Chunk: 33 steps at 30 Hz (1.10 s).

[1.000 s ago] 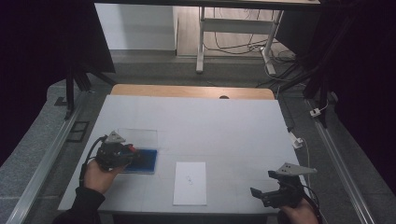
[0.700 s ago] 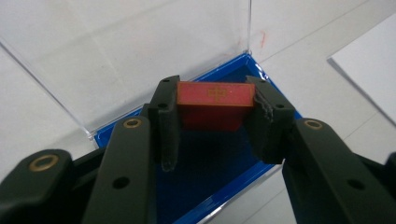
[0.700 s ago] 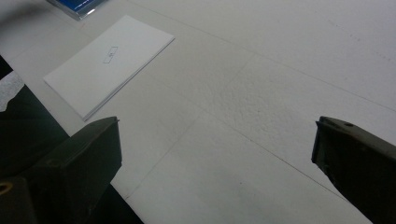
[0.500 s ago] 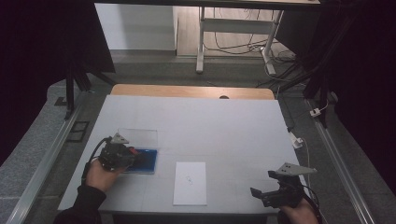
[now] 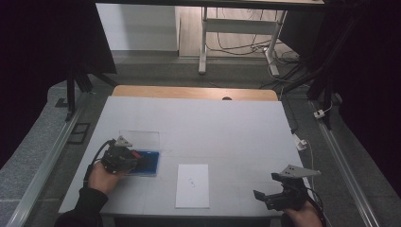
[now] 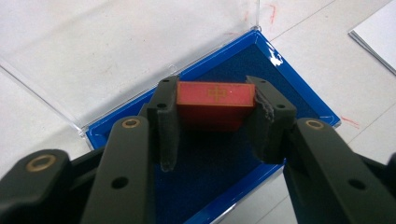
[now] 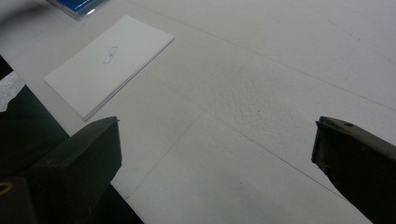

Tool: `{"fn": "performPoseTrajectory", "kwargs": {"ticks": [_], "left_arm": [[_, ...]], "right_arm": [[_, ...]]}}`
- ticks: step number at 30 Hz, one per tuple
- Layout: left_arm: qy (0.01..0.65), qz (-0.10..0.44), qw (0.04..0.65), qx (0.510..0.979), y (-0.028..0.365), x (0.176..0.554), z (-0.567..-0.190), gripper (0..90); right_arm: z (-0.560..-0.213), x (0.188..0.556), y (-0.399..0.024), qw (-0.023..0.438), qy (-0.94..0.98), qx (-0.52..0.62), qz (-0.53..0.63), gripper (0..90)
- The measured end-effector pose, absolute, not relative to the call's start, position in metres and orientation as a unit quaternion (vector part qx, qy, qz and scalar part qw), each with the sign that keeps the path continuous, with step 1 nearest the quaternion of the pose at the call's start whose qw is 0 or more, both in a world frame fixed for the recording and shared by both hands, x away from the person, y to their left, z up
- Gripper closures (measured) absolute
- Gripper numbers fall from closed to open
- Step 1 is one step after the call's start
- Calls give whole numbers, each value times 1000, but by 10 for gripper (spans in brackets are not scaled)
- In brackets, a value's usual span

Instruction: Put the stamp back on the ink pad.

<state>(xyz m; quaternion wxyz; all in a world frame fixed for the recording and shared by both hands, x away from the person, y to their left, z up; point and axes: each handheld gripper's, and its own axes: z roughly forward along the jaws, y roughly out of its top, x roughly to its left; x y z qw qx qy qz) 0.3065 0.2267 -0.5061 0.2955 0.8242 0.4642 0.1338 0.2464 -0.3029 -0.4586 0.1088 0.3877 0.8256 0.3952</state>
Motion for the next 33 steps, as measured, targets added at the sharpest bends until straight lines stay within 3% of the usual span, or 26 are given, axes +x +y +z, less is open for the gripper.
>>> {"fn": "performPoseTrajectory", "kwargs": {"ticks": [11,23,33], "left_arm": [[469,143,310,815,227,304,-500,413],[470,141,345,800,225,302,-491,141],[466,120,371,794,222,300,-483,31]], "right_arm": [[-459,246,-303,108,825,388,397,15],[-459,246,-303,108,824,388,399,14],[-458,245,-304,108,823,391,398,14]]}}
